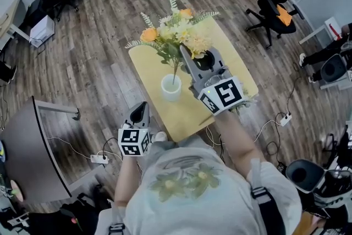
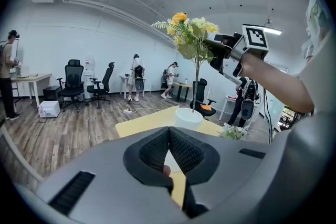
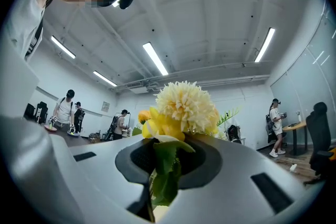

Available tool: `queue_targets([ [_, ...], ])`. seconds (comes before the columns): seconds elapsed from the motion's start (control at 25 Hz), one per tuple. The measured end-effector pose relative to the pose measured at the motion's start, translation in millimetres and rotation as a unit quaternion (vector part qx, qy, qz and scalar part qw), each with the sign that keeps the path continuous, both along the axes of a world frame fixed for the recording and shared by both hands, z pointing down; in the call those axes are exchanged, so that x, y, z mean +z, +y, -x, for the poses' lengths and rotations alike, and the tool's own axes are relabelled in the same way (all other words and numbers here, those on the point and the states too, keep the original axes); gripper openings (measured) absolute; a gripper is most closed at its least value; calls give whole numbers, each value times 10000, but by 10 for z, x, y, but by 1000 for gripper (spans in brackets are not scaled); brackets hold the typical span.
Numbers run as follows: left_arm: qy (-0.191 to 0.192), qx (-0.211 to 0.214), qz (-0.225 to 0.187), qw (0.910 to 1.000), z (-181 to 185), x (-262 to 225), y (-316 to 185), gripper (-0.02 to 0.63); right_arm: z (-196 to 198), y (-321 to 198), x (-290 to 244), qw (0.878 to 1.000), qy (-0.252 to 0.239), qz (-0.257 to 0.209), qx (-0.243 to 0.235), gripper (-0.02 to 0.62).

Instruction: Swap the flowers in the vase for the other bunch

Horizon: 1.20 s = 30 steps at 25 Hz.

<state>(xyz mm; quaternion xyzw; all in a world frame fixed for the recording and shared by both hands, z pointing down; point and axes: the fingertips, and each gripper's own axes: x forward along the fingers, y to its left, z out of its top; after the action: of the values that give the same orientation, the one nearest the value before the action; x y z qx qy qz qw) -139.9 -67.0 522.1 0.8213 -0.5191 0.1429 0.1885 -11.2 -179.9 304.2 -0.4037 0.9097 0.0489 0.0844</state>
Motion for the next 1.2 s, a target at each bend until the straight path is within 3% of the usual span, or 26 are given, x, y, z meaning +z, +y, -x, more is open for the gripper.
queue_targets([
  [1.2, 84, -166, 92, 9998, 93, 74, -19, 15, 283, 93, 718, 9963, 547, 526, -404, 109],
])
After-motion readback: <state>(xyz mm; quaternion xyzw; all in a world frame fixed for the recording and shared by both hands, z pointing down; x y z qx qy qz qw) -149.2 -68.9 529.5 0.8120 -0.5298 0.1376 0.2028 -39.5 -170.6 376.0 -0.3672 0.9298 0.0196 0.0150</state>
